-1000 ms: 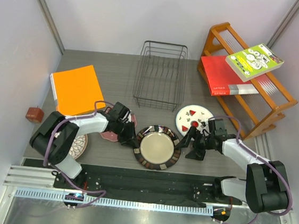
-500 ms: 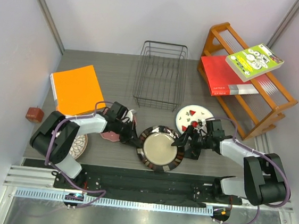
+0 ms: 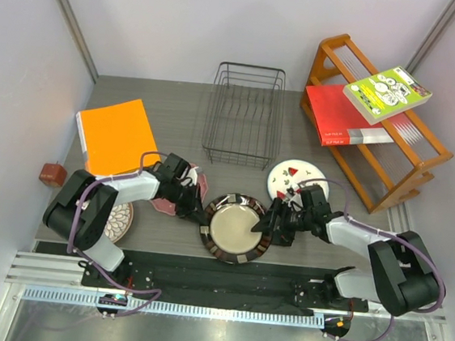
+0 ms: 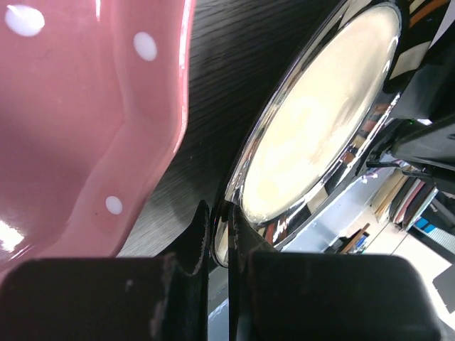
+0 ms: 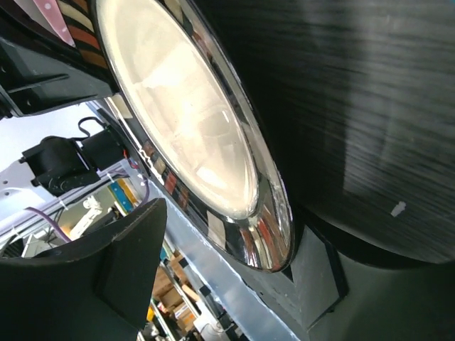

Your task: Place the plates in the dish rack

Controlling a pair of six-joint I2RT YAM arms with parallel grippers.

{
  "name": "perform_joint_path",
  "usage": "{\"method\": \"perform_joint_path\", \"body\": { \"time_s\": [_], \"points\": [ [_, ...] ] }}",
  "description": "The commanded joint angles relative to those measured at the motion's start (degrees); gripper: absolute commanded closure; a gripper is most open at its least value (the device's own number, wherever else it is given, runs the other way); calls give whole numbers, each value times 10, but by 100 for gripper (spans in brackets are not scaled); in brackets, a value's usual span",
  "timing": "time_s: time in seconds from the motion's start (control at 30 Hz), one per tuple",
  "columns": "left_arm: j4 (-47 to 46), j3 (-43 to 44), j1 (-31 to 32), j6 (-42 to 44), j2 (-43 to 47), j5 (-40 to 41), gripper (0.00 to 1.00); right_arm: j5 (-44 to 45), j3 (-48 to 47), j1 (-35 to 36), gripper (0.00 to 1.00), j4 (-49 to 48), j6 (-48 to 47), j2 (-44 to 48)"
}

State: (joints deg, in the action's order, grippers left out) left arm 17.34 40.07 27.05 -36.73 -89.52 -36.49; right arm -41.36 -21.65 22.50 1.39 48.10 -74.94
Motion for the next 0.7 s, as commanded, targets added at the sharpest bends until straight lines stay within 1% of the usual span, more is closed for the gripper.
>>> {"method": "perform_joint_path", "body": {
  "time_s": [0.0,0.07,0.17,0.2,0.3,0.33,0.37,0.47,0.5,0.57,0.67],
  "points": [
    [-11,19,20,10,21,-1,100,-39,-30,12,30,-57,17,42],
    [-12,12,20,11,24,5,100,-36,-37,4,33,-56,24,41],
    [-10,16,20,8,24,-1,100,-44,-45,-21,34,-108,71,24],
    [-7,18,20,7,24,-2,100,-47,-47,-38,34,-149,85,18],
    [-3,24,20,8,22,-23,100,-66,-54,-44,37,-202,108,12],
    [-6,25,18,8,18,-37,100,-73,-54,-44,38,-204,109,14],
    [-17,19,9,-2,18,-82,100,-86,-52,-43,38,-202,105,18],
    [-70,0,-18,-40,19,-140,100,-90,-40,-44,37,-172,82,49],
    [-101,-16,-23,-49,21,-164,100,-82,-29,-45,36,-158,72,61],
    [-114,-23,-30,-54,21,-179,100,-76,-18,-47,34,-148,63,72],
    [-141,-26,-40,-51,7,-254,100,-70,-9,-48,34,-140,45,80]
  ]
}}
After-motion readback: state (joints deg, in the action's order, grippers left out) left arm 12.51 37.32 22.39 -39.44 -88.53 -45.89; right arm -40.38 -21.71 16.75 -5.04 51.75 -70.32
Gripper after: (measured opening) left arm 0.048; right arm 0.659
